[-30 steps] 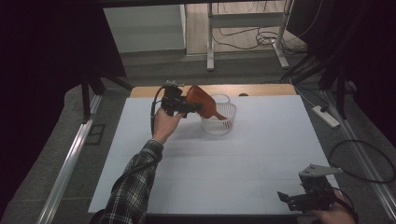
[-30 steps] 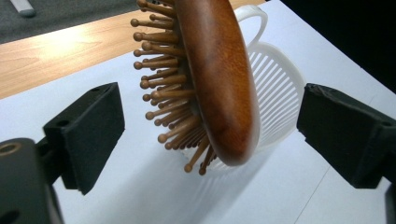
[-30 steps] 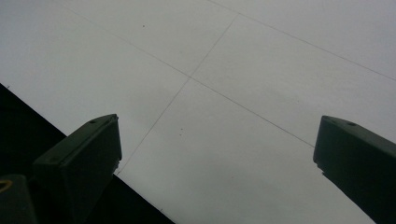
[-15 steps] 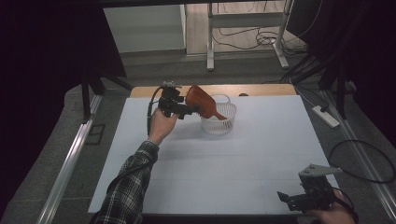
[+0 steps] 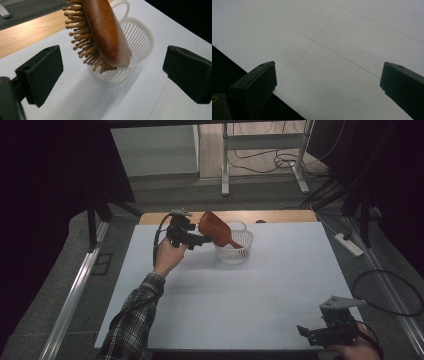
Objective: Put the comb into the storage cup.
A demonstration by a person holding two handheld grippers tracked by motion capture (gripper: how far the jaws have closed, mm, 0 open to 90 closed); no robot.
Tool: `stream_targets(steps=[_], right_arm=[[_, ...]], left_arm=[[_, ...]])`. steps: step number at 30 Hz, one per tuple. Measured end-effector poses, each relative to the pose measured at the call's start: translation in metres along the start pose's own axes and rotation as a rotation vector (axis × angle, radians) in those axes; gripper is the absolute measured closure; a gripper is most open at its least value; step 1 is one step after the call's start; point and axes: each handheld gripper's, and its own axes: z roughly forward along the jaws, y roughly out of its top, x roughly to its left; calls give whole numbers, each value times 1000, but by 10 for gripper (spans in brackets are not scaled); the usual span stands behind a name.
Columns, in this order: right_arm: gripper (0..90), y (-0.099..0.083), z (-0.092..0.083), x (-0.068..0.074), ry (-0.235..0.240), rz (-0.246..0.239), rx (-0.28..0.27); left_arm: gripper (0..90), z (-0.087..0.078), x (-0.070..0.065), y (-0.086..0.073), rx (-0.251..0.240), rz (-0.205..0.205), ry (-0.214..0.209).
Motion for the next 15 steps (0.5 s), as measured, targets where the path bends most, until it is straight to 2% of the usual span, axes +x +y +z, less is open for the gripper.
stream_targets(steps=[8, 15], right_arm=[[7, 0, 0, 0, -1, -1, -2], [5, 0, 0, 0, -2, 0, -3]], left_arm=[[25, -6, -4, -6, -13, 6, -6], [16, -9, -5, -13, -5, 21, 6]])
